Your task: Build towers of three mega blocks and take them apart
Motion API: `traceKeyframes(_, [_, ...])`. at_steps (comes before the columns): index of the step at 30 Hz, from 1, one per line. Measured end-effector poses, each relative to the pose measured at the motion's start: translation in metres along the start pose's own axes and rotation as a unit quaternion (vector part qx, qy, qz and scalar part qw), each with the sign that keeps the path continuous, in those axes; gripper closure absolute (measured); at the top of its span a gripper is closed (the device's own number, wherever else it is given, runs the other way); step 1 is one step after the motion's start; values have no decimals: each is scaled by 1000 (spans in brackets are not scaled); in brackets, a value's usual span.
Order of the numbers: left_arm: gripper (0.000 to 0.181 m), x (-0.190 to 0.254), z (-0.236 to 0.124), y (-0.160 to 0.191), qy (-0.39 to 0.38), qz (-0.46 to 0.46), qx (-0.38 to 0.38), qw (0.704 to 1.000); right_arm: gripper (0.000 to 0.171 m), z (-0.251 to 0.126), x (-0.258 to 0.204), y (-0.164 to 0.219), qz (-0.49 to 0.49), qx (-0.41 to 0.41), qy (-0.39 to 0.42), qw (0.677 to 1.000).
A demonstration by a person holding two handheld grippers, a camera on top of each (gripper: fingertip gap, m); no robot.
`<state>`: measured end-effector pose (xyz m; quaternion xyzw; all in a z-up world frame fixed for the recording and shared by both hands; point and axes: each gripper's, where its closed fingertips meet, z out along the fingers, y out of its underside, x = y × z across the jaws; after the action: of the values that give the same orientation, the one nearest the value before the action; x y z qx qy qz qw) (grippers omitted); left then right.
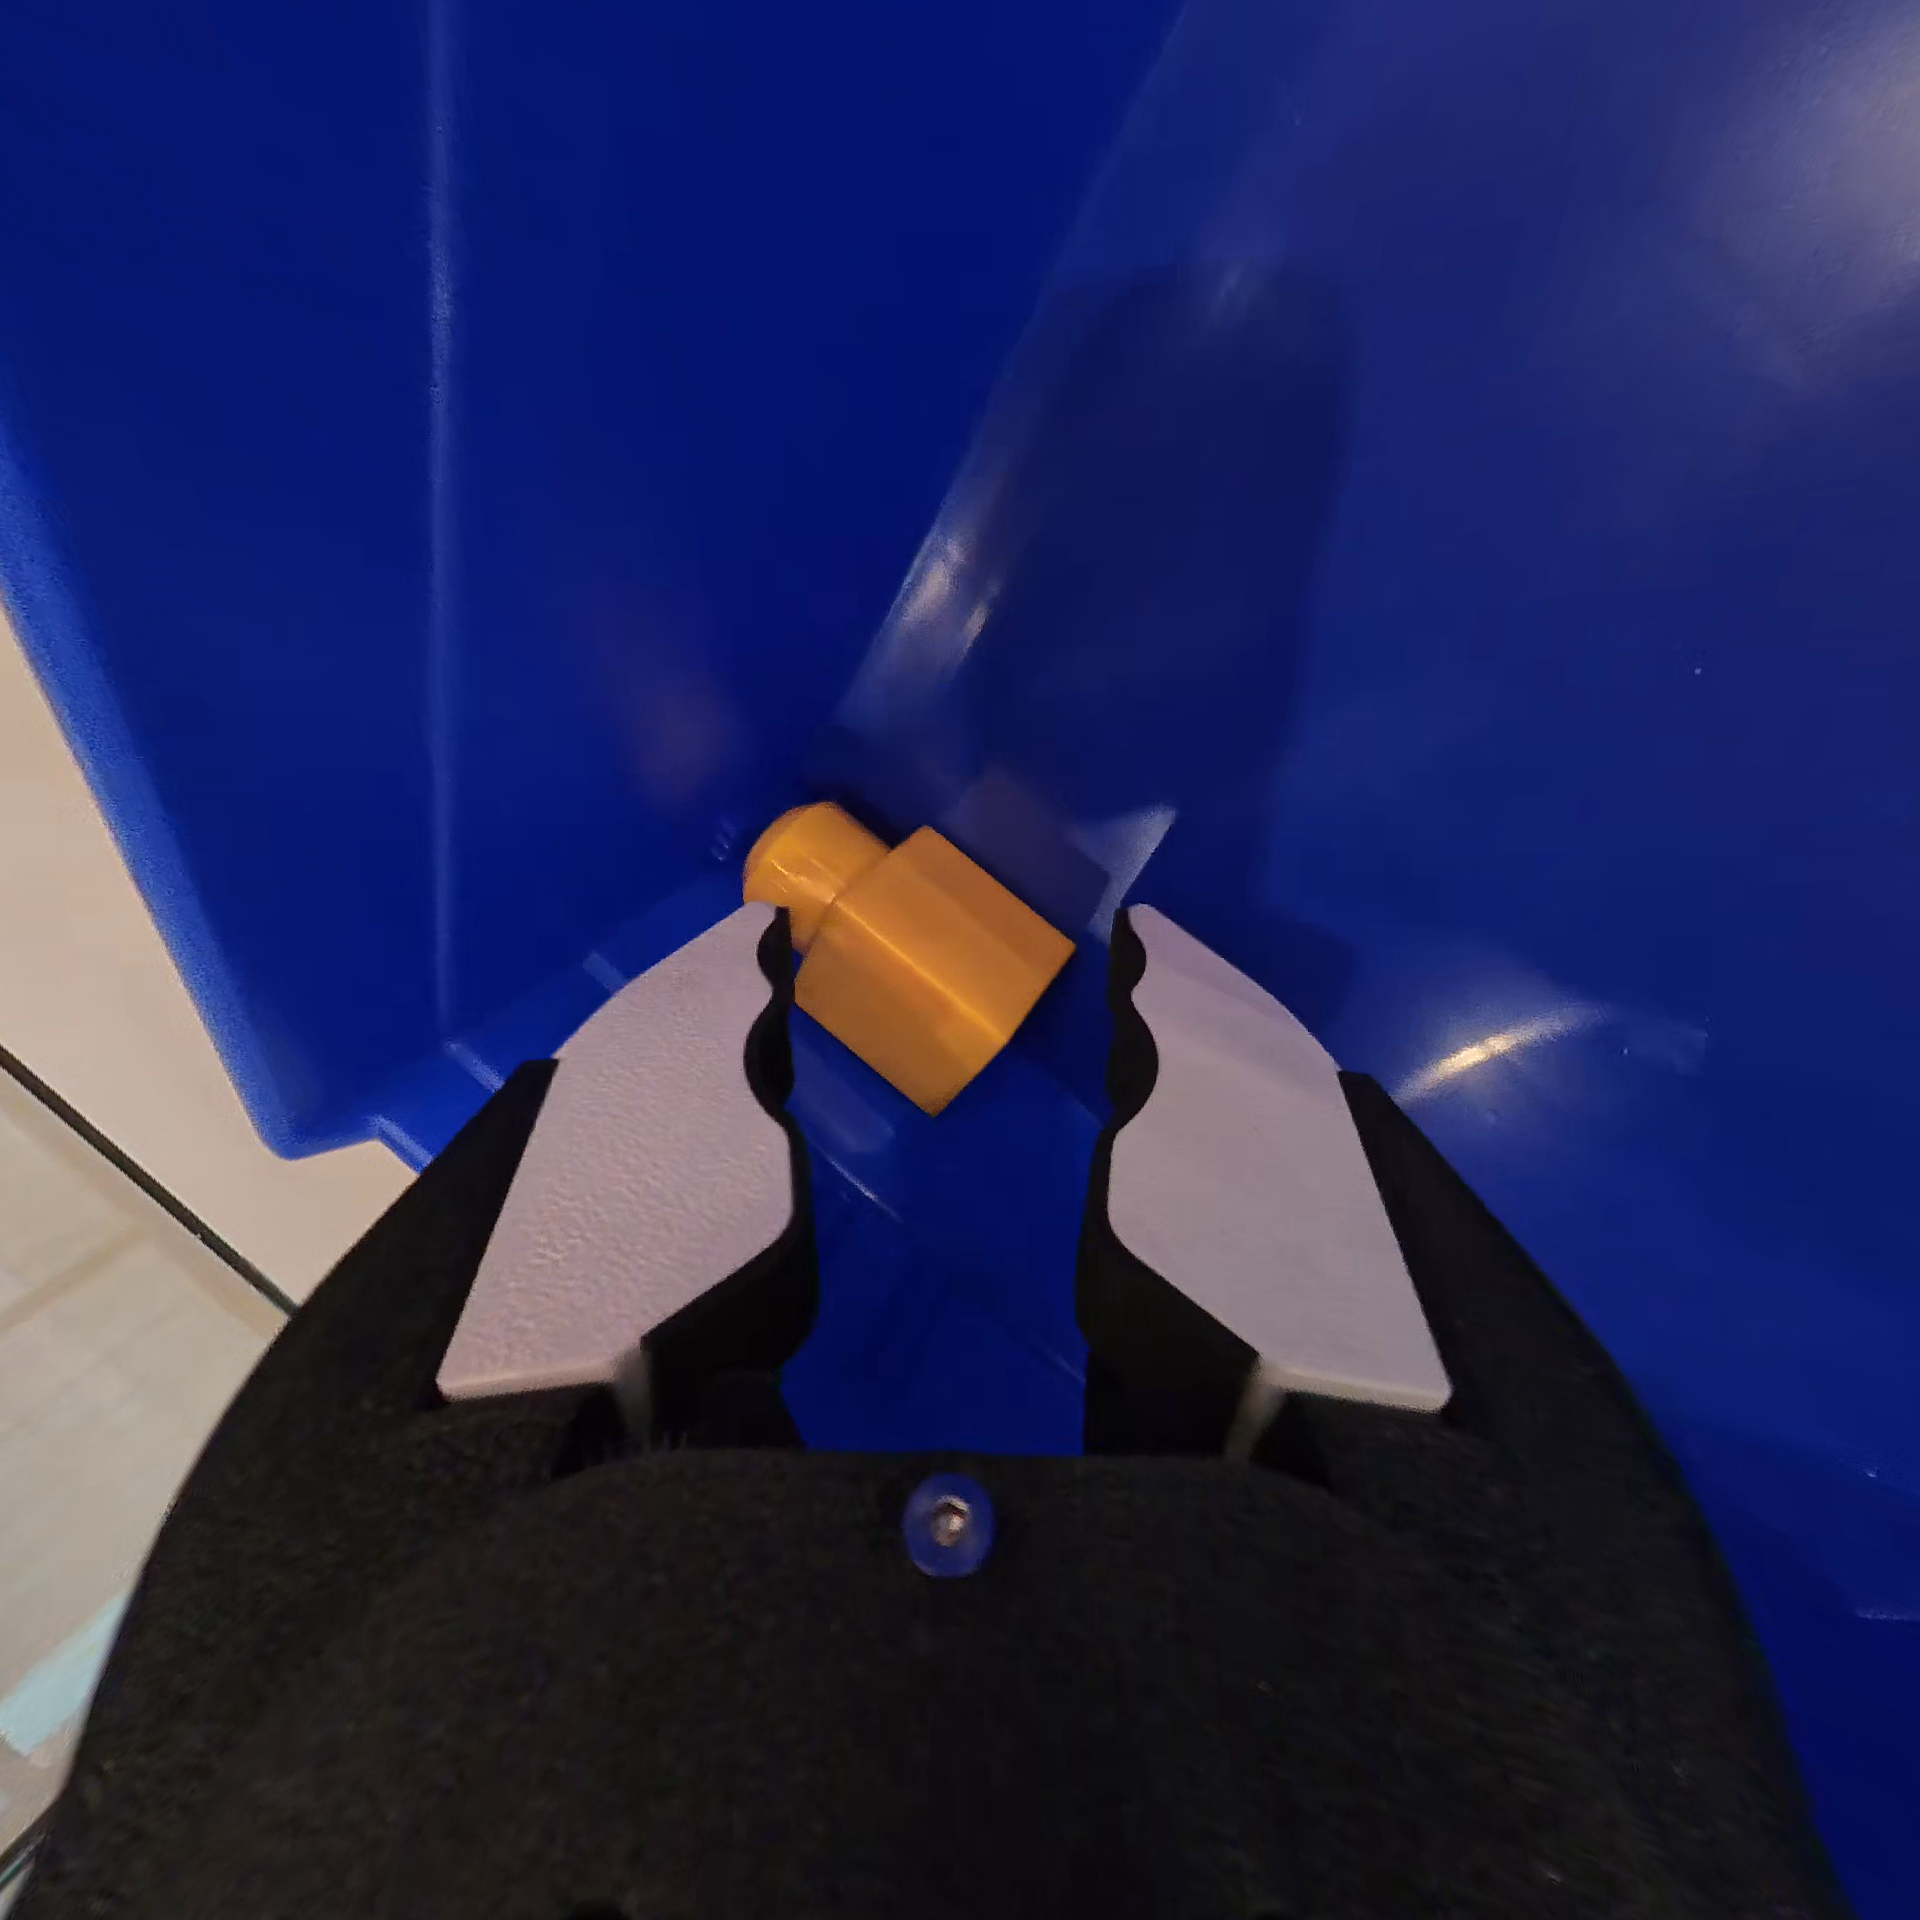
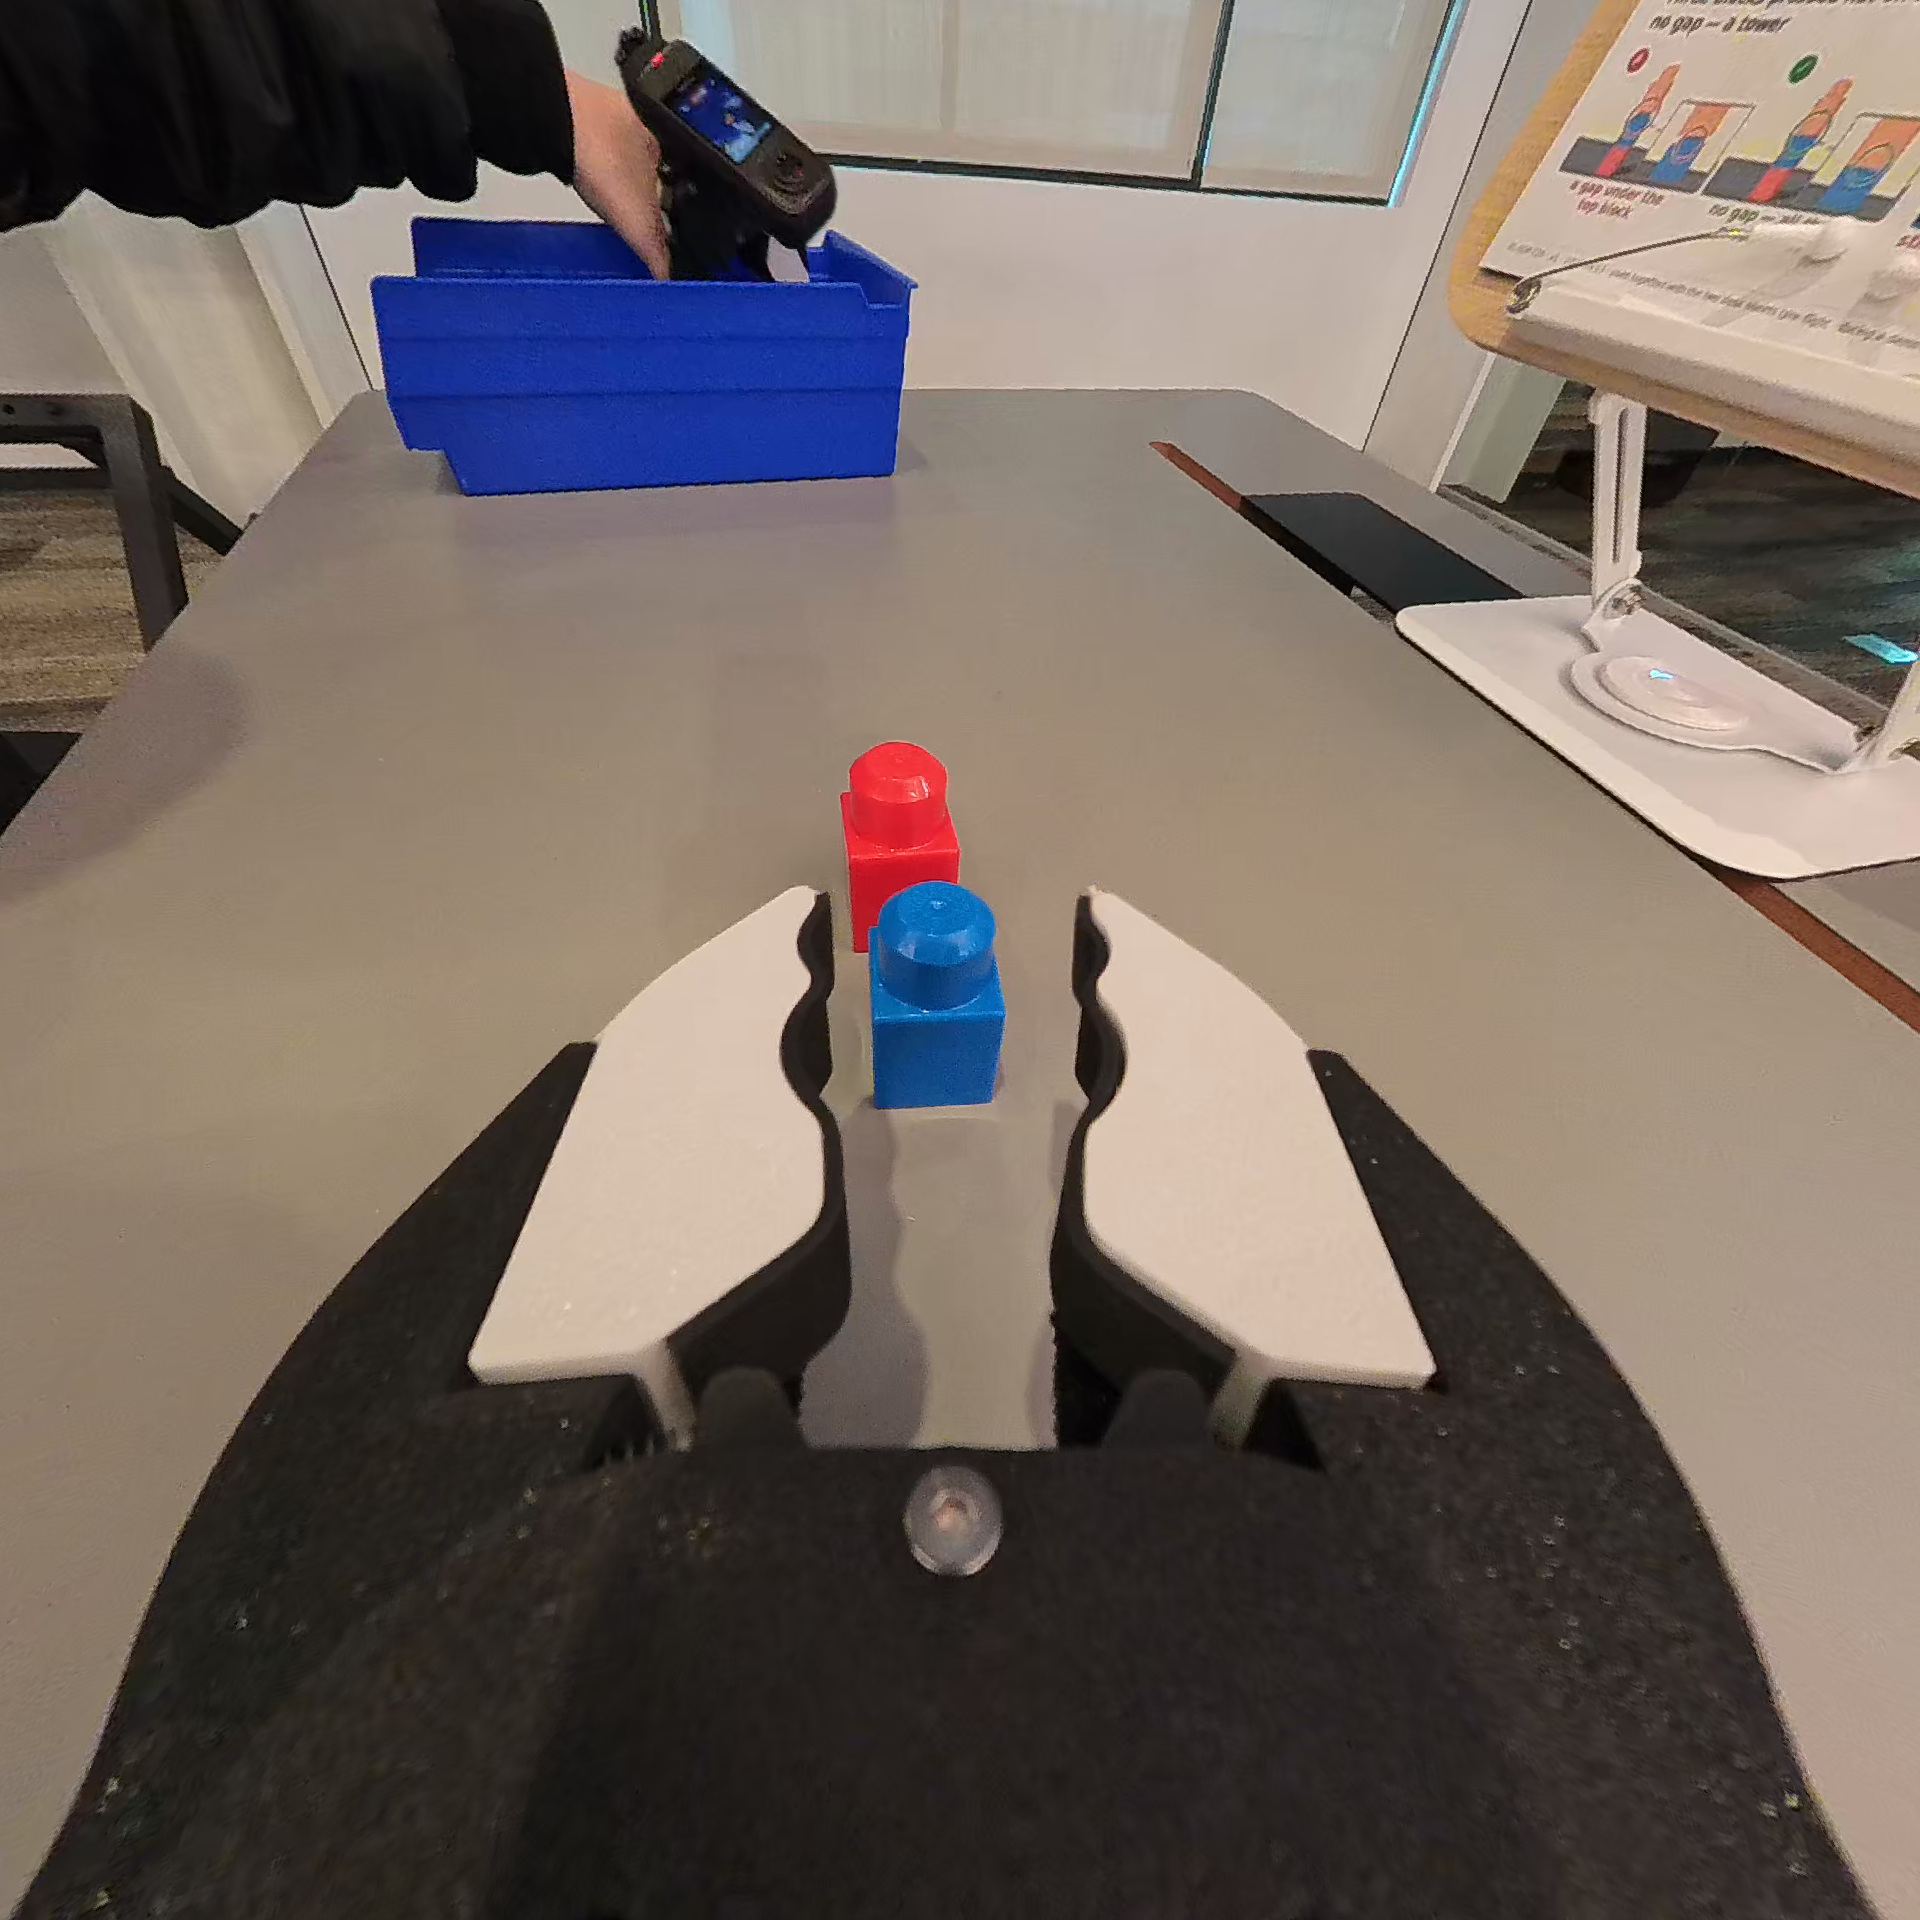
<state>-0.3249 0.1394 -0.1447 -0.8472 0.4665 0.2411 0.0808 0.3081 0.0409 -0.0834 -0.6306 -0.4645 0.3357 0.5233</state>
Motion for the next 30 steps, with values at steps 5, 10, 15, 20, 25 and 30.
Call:
traceKeyframes(5, [126, 5, -3, 4, -13, 4, -12, 1000, 129, 0, -1, -2, 1, 3, -3, 1000])
traceKeyframes(10, [124, 26, -14, 4, -6, -6, 15, 1000, 129, -1, -2, -4, 1, 7, -6, 1000])
traceKeyframes(15, [123, 59, -33, -7, 11, -8, 61, 998, 129, -1, -3, -6, 2, 10, -7, 1000])
traceKeyframes(20, [125, 40, -47, -4, -17, -33, 89, 995, 129, -3, -3, -10, 7, 20, -8, 1000])
traceKeyframes(25, [124, 39, -23, 17, 39, -14, 24, 999, 129, -3, -4, -10, 11, 20, -9, 1000])
traceKeyframes(30, [130, 40, -15, 15, 76, -7, 3, 997, 129, -4, -3, -8, 16, 19, -8, 1000])
